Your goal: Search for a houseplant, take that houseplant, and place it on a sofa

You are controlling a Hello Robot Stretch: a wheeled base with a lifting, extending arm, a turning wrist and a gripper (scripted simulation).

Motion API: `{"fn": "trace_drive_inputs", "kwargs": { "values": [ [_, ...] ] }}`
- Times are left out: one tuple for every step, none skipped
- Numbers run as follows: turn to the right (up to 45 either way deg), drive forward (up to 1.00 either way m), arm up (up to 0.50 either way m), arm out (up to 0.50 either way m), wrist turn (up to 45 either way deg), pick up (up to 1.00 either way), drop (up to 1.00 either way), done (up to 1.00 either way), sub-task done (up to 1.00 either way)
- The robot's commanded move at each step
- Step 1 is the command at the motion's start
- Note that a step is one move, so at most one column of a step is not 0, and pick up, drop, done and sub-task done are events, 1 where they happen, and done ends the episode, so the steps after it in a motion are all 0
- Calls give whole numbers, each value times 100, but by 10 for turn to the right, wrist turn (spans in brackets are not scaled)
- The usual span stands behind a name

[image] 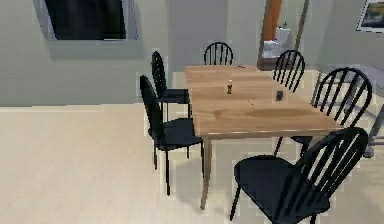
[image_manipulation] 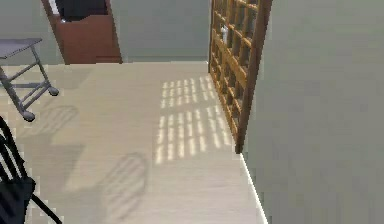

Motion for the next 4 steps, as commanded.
{"fn": "trace_drive_inputs", "kwargs": {
  "values": [
    [-450,0,0,0,0,0,0,0,0],
    [-270,0,0,0,0,0,0,0,0],
    [0,100,0,0,0,0,0,0,0],
    [-150,0,0,0,0,0,0,0,0]
  ]
}}
